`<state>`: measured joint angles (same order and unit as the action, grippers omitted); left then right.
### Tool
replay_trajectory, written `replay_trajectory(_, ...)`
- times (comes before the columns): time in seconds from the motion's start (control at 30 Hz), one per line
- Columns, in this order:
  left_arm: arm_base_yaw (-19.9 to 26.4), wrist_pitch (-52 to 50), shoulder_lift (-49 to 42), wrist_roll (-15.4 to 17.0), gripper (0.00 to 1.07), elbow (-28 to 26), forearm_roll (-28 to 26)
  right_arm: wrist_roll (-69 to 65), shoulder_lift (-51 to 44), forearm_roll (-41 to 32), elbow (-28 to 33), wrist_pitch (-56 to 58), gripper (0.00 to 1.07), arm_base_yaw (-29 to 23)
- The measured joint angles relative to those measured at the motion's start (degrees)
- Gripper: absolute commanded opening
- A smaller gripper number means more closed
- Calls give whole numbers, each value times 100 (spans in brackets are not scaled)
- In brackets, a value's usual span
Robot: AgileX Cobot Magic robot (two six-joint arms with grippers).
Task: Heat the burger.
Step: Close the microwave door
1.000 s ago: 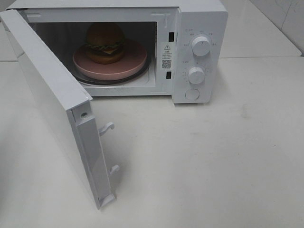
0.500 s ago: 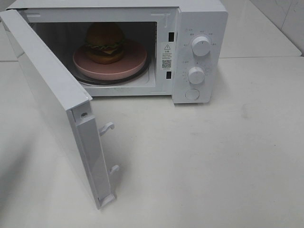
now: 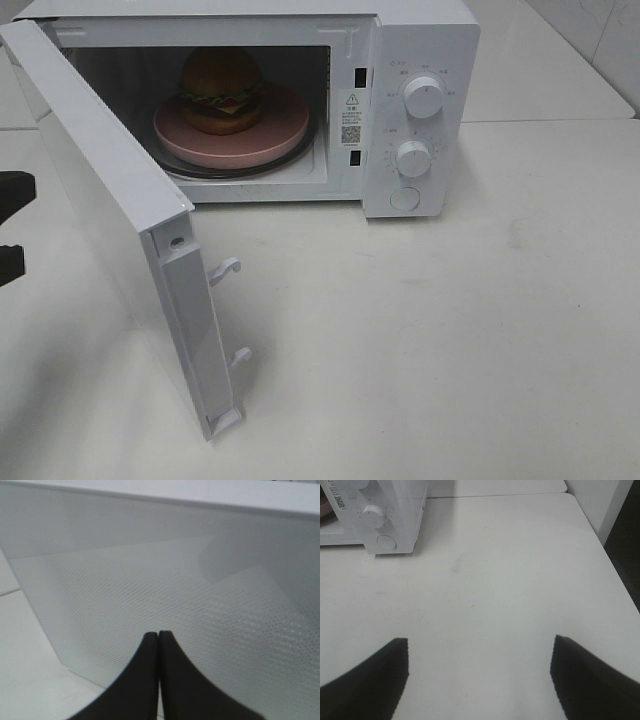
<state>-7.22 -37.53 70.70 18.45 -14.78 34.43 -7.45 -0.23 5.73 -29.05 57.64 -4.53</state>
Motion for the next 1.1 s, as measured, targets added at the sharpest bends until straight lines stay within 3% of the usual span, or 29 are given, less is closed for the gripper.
replay_trajectory(0.13, -298, -34, 304, -212, 0, -103, -355, 0, 0, 0, 0, 0, 76, 0)
replay_trajectory(0.27, -733, -361, 670, -647, 0, -126, -1083, 0, 0, 0, 0, 0, 76, 0)
replay_trajectory(0.57, -1593, -756, 1306, -1295, 0, -309, -2458, 0, 0, 0, 0, 0, 76, 0)
replay_trajectory(0.6, -1811, -762, 1444, -1444, 0, -418, -2750, 0, 0, 0, 0, 0, 76, 0)
replay_trajectory(0.9, -2613, -814, 2005, -1908, 0, -1008, -3644, 0, 0, 0, 0, 0, 76, 0)
replay_trajectory(1.1, -3134, -922, 2504, -2389, 0, -1662, -4761, 0, 0, 0, 0, 0, 76, 0)
